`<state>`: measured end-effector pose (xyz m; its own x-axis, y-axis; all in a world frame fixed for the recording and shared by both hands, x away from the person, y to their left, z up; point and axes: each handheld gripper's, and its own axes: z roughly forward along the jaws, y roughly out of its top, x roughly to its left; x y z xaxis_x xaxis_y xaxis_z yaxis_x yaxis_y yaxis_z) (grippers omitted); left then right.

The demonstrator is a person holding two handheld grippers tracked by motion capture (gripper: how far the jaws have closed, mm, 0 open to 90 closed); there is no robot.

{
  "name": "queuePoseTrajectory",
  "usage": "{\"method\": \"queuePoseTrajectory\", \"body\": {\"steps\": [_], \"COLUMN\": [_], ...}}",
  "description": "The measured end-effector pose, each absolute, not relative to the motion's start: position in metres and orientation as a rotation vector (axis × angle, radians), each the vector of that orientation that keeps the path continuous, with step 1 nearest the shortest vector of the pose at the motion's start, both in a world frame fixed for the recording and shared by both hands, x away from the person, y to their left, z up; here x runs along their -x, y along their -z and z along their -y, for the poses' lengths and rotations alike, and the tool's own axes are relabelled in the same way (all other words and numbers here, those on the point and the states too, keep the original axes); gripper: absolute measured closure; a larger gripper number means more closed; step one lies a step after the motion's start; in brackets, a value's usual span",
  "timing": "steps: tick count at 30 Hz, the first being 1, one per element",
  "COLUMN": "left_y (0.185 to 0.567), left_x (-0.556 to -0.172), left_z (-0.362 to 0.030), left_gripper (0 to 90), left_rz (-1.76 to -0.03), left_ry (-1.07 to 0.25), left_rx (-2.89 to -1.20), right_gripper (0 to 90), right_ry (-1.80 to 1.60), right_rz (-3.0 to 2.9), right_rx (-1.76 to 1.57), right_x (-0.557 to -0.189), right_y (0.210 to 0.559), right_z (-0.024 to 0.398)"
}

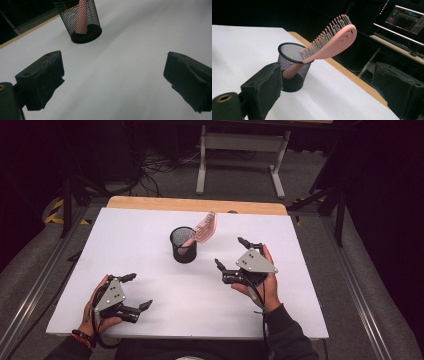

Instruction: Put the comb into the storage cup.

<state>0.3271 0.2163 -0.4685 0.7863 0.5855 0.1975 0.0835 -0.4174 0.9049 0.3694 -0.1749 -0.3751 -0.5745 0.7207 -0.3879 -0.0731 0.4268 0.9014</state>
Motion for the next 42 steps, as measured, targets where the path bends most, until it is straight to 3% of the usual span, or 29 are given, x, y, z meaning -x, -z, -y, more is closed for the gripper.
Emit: {"method": "queuePoseTrajectory", "body": {"steps": [42], "left_y": [0.468], "left_x": [-0.327], "left_z": [-0.216], "left_gripper": [4.1], "left_rz": [-0.5], "left_ry": [-0.609], "left_rx": [-1.947], "right_gripper": [9.9], "right_ry": [-1.159], "right_rz": [-1.894], "right_rx": [-0.485], "right_x": [-0.342], "right_y": [0.387], "right_z": [0.189]}}
